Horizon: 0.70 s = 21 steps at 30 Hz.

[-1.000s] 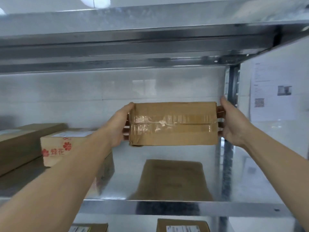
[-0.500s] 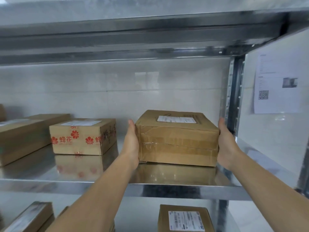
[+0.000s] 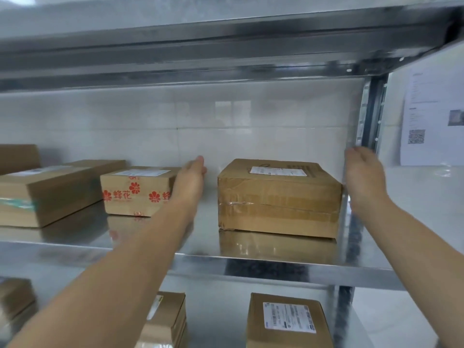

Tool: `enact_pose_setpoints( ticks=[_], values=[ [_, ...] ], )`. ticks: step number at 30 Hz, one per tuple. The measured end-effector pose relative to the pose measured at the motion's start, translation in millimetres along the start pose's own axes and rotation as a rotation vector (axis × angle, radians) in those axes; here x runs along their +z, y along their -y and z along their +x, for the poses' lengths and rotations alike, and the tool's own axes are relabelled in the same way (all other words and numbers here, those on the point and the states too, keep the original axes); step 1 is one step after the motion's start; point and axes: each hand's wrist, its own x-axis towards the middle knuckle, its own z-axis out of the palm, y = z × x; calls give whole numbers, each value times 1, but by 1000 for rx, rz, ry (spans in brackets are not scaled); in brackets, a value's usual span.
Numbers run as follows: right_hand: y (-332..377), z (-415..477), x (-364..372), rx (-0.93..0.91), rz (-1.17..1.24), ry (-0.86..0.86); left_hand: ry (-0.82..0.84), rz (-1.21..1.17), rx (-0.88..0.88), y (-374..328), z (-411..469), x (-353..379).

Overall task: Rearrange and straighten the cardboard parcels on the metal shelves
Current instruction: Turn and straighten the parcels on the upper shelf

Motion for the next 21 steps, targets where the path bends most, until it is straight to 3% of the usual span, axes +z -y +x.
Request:
enact_pose_setpoints(
  ticks=[3, 8, 13, 21],
  values=[
    [42, -20, 30, -233, 7, -1, -53, -38, 102, -21, 1, -26],
    [70, -98, 126, -283, 60, 471, -16, 18, 165, -40, -27, -80],
    [55, -202, 229, 10, 41, 944, -143, 36, 42, -16, -58, -190],
    [34, -414, 342, 409, 155, 1271, -619, 22, -281, 54, -161, -404]
  ],
)
